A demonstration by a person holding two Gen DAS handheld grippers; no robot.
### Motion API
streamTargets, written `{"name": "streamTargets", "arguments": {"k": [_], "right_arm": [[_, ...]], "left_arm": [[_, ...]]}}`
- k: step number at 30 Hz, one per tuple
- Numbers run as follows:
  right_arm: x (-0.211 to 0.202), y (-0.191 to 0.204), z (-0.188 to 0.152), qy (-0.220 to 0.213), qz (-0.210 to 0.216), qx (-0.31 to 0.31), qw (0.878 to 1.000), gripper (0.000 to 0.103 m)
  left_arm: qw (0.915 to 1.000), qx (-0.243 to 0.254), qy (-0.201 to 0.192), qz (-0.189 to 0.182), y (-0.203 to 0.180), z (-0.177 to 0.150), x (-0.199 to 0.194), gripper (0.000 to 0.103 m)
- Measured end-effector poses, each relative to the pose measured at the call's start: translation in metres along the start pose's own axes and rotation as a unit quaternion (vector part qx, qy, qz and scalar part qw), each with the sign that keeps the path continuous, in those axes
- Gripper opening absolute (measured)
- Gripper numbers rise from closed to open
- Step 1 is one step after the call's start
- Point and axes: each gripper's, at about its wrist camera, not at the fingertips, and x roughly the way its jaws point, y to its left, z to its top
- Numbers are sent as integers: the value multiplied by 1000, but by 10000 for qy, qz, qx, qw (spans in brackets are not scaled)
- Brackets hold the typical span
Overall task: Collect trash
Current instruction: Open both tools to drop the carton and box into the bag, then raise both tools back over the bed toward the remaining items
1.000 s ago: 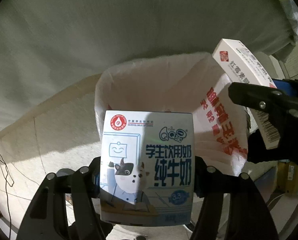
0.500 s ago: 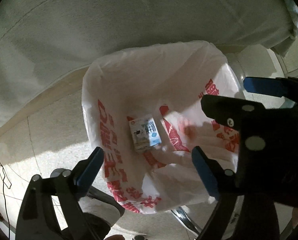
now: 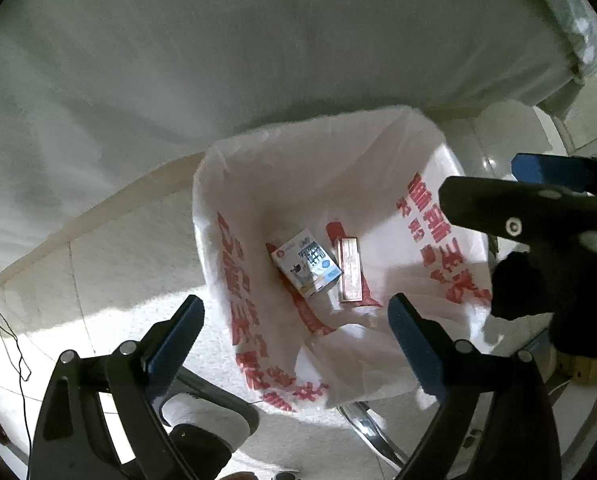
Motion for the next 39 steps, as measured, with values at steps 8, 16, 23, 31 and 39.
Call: {"name": "streamTargets", "arguments": {"k": [8,16,23,31,39], "right_arm": [[-45,0,-7,-360,141,88,9992,79],[-101,5,-21,-861,203,-37,9961,79],[-151,13,-35,-1376,262,-195,9899,83],[-213,20,-34,-1886,306,-344,9810,85],[-263,39,-25,-2317,367,-584,9704,87]], "left_arm": [[9992,-17,-386,55,-2,-3,-39,91],[9958,-201,-885,109,3,-5,-81,91],[9903,-507,-1276,203,17,-16,-110,91],[9747,-1005,-1991,150,35,-20,-164,91],[9519,-1919,-2389,56,72,-31,-213,91]]}}
